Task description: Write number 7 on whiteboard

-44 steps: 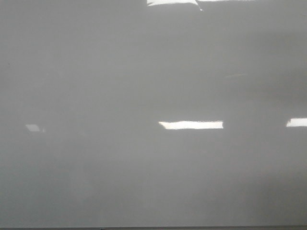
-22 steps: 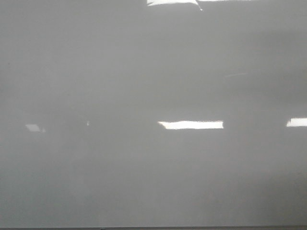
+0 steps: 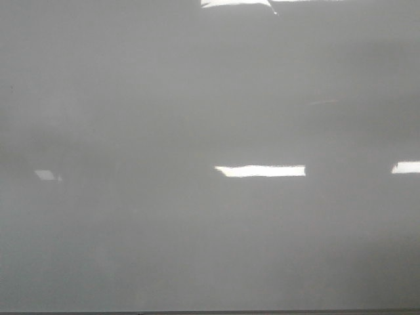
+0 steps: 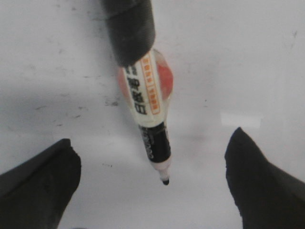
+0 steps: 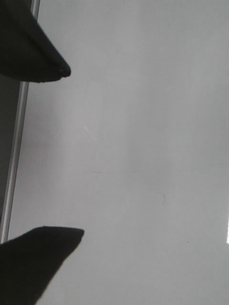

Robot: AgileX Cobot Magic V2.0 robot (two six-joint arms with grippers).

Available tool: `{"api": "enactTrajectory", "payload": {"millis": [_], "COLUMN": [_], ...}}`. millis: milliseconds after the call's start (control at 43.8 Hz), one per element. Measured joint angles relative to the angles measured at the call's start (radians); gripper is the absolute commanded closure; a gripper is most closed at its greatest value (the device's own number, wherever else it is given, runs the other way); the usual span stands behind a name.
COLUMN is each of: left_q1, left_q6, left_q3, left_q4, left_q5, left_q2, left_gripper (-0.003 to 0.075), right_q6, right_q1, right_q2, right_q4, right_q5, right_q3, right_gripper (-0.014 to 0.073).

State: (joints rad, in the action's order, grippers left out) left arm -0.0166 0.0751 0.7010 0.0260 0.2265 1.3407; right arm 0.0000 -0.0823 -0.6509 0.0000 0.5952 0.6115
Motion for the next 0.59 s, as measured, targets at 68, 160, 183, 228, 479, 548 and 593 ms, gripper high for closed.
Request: {"api": "enactTrajectory", "payload": {"millis": [68, 160, 183, 228, 479, 548, 593], "left_q1": [0.0, 0.0, 0.0, 0.0, 0.0, 0.0, 0.0], "left_q6": [0.0, 0.001, 0.001, 0.001, 0.001, 0.001, 0.001], "left_q3": [0.0, 0.0, 0.0, 0.0, 0.0, 0.0, 0.0], "left_q4": [-0.001, -0.001, -0.001, -0.001, -0.002, -0.002, -0.002], "left_q5": [-0.04, -0.083, -0.091, -0.102, -0.134, -0.134, -0.134], "left_q2": [0.023, 0.054, 0.059, 0.072, 0.118, 0.118, 0.118], "left_gripper": [0.0122, 0.0122, 0.0124, 0.0134, 0.0397, 0.0475, 0.0521], "right_q6": [0.0, 0.0, 0.0, 0.0, 0.0, 0.0, 0.0], "right_q1": [0.0, 0.0, 0.0, 0.0, 0.0, 0.0, 0.0], "right_q2": [0.0, 0.0, 0.0, 0.0, 0.0, 0.0, 0.0], "right_q4": [0.0, 0.0, 0.0, 0.0, 0.0, 0.0, 0.0], "right_q5": [0.0, 0.0, 0.0, 0.0, -0.002, -0.002, -0.002], "right_q3": [0.0, 0.0, 0.0, 0.0, 0.0, 0.0, 0.0], "right_gripper": [-0.0041, -0.0041, -0.0041, -0.0041, -0.0041, -0.0041, -0.0041]}}
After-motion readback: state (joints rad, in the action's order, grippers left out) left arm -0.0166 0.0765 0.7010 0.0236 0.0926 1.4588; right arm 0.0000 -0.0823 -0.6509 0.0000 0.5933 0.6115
